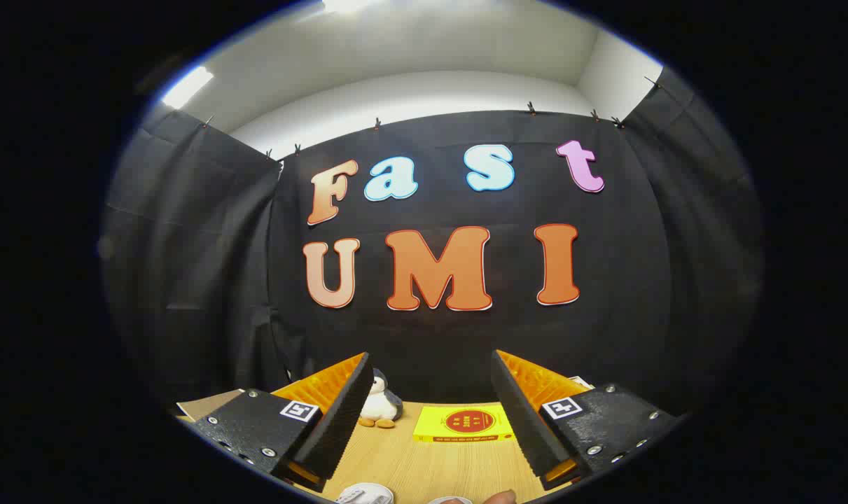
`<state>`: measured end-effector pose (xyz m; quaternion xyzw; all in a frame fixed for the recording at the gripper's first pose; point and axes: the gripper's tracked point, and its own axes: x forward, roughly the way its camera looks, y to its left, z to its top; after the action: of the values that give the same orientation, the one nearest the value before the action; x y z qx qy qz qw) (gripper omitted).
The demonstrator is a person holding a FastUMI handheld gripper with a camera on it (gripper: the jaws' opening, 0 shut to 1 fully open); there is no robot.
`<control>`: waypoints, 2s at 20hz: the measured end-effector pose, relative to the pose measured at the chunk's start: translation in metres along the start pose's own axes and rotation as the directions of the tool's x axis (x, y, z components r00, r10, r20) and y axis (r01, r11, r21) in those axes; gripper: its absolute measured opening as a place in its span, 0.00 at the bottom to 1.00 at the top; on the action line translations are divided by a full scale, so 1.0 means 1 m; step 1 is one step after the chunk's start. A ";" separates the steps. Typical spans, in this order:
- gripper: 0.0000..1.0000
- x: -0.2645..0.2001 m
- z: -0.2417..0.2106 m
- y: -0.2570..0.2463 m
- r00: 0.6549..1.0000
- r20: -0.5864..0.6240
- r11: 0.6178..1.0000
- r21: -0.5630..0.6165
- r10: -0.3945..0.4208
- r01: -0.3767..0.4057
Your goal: Open the storage box then place both shoes into the box .Put the left shoe in first, then the right shoe, with the right side of both shoes facing outward in a uniform manner.
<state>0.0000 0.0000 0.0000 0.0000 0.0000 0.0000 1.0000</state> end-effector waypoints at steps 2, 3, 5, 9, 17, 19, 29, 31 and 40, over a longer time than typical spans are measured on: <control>1.00 -0.004 0.006 0.000 1.000 0.009 1.000 -0.016 -0.008 0.008; 1.00 -0.006 0.007 0.002 1.000 0.013 1.000 -0.021 -0.008 0.008; 1.00 -0.010 0.010 0.004 1.000 0.017 1.000 -0.026 -0.006 0.007; 1.00 -0.014 0.020 0.009 0.999 0.036 1.000 -0.028 -0.004 0.005; 1.00 -0.011 0.004 0.041 0.997 -0.054 0.997 -0.040 0.059 -0.061; 1.00 -0.013 -0.029 0.049 0.983 -0.173 0.997 -0.028 0.063 -0.069; 0.99 -0.026 -0.118 0.118 0.842 -0.482 0.961 0.237 0.242 -0.141; 0.98 -0.030 -0.131 0.136 0.804 -0.517 0.942 0.296 0.295 -0.156; 0.98 -0.048 -0.192 0.216 0.584 -0.637 0.842 0.513 0.503 -0.165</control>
<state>-0.0476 0.2160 -0.1923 0.2043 0.4133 0.1929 0.8662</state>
